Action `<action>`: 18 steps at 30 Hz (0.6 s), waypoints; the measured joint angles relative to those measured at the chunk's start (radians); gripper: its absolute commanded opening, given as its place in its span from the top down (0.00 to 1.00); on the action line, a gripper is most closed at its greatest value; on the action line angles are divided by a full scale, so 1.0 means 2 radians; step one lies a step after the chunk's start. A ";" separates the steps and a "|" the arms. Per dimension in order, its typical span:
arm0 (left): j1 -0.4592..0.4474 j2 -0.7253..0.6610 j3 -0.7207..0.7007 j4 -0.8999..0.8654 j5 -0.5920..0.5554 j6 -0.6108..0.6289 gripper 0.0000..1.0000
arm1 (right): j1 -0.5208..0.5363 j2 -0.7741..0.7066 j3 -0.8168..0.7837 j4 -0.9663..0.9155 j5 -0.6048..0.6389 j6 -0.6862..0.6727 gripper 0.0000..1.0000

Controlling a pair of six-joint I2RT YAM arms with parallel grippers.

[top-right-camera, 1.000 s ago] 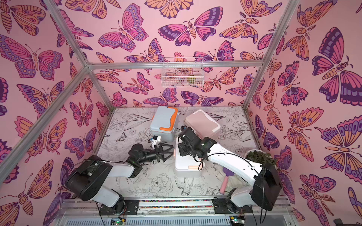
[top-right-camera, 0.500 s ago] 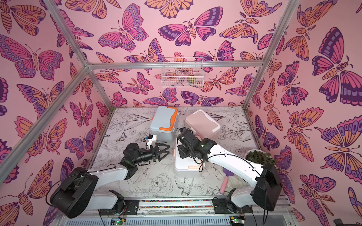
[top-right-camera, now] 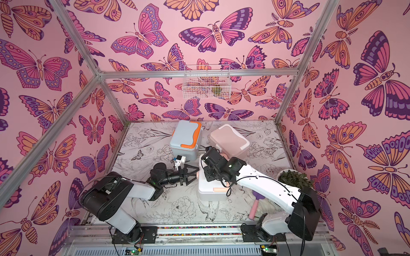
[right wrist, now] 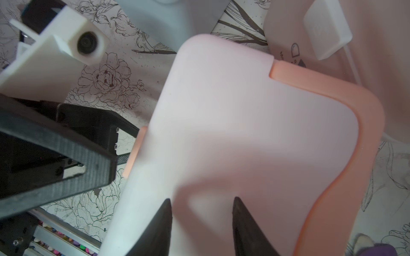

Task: Open first aid kits and take out gauze
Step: Open the fastener of the first aid kit.

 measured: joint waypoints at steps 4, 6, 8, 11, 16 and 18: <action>0.000 -0.003 0.002 0.009 0.000 -0.010 0.14 | 0.000 0.004 -0.002 0.016 0.000 0.001 0.56; 0.000 -0.010 -0.002 0.005 -0.002 -0.014 0.13 | 0.000 0.006 -0.002 0.019 0.000 0.001 0.55; 0.000 -0.021 -0.009 -0.001 -0.007 -0.018 0.13 | 0.000 0.009 -0.002 0.022 0.001 0.001 0.55; 0.000 -0.038 -0.016 -0.013 -0.010 -0.026 0.13 | 0.001 0.012 -0.001 0.025 0.000 0.002 0.55; 0.001 -0.068 -0.030 -0.034 -0.013 -0.037 0.14 | 0.001 0.016 -0.001 0.033 0.005 0.008 0.55; 0.002 -0.086 -0.034 -0.028 -0.011 -0.042 0.14 | 0.001 0.017 -0.001 0.036 0.006 0.010 0.55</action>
